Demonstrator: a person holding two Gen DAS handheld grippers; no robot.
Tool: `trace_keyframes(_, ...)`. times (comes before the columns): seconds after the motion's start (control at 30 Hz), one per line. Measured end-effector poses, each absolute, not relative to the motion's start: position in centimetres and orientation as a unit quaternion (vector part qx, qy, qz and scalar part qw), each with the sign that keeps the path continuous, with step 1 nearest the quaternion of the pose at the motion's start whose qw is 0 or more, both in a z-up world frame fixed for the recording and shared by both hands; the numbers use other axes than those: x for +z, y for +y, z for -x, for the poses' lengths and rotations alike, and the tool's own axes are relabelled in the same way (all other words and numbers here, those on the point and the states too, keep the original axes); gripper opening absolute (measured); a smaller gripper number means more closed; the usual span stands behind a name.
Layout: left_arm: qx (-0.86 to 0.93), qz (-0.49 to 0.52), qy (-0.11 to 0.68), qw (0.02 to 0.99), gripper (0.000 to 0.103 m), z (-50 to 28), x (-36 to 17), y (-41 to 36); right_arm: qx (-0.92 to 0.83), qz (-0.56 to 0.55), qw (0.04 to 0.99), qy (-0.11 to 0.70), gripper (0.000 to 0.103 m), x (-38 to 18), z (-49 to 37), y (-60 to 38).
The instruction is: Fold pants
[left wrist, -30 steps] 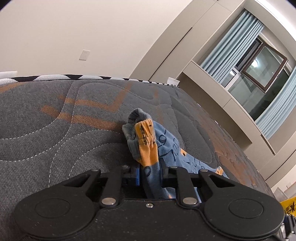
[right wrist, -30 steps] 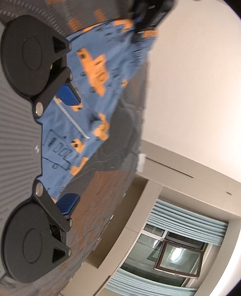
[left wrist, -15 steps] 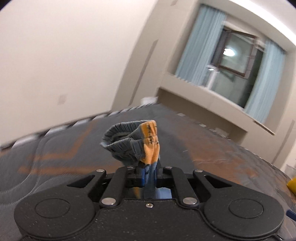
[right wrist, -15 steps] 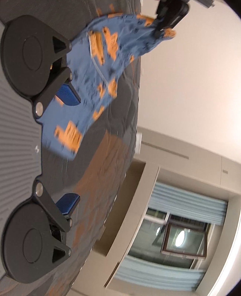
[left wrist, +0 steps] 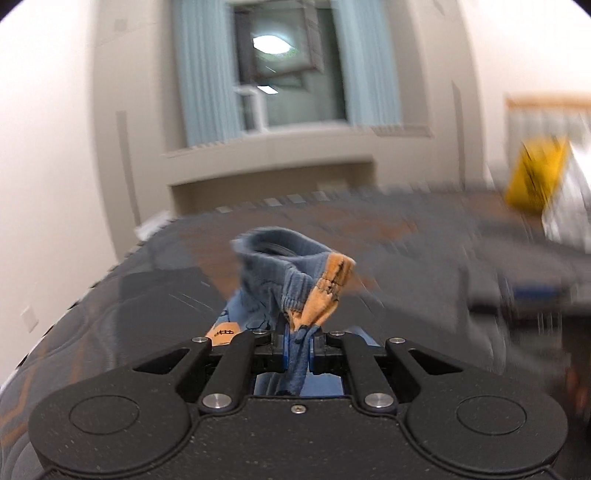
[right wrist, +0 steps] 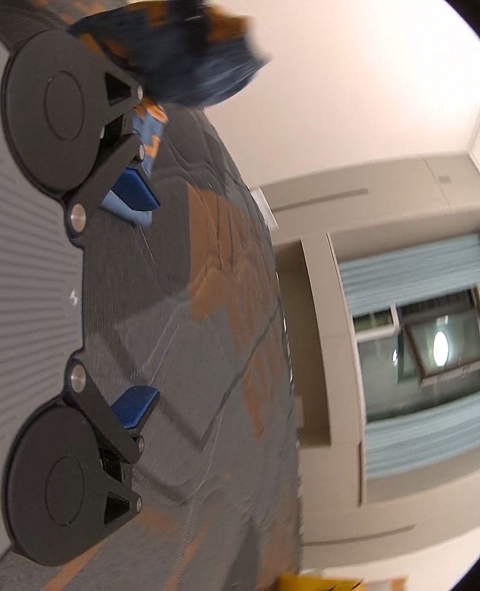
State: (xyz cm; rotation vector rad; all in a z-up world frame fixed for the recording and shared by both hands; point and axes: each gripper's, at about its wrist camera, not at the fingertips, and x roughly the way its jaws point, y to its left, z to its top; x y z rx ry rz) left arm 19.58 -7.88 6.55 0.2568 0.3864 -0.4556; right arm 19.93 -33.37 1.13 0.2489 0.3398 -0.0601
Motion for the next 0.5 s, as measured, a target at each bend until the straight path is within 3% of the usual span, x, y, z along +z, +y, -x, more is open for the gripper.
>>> trace_keyframes(0.13,-0.245,-0.159,0.236,0.927,0.013,-19.9,3.6,-10.4,-0.046,-0.146,0.973,0.175,0.103,0.8,-19.3,-35.2)
trace_keyframes(0.23,-0.244,-0.17,0.249,0.922,0.022,-19.8,2.0,-11.0,-0.041,-0.153,0.971,0.182,0.103,0.6,-19.7,-35.1)
trace_keyframes(0.27,-0.247,-0.174,0.249,0.92,0.028,-19.5,1.7,-10.9,-0.035,-0.154,0.97,0.183,0.103,0.6,-19.6,-35.1)
trace_keyframes(0.33,-0.256,-0.181,0.24,0.919,0.05,-18.7,1.4,-10.6,-0.025,-0.153,0.971,0.185,0.103,0.7,-19.8,-34.9)
trace_keyframes(0.37,-0.259,-0.182,0.232,0.92,0.075,-18.2,1.4,-10.4,-0.018,-0.152,0.971,0.184,0.103,0.7,-19.7,-34.7)
trace_keyframes(0.4,-0.259,-0.181,0.221,0.922,0.088,-17.5,1.4,-10.1,-0.01,-0.152,0.971,0.184,0.103,0.7,-19.7,-34.5)
trace_keyframes(0.5,-0.268,-0.189,0.196,0.924,0.091,-16.6,1.8,-9.8,0.014,-0.15,0.971,0.183,0.103,0.6,-19.8,-33.8)
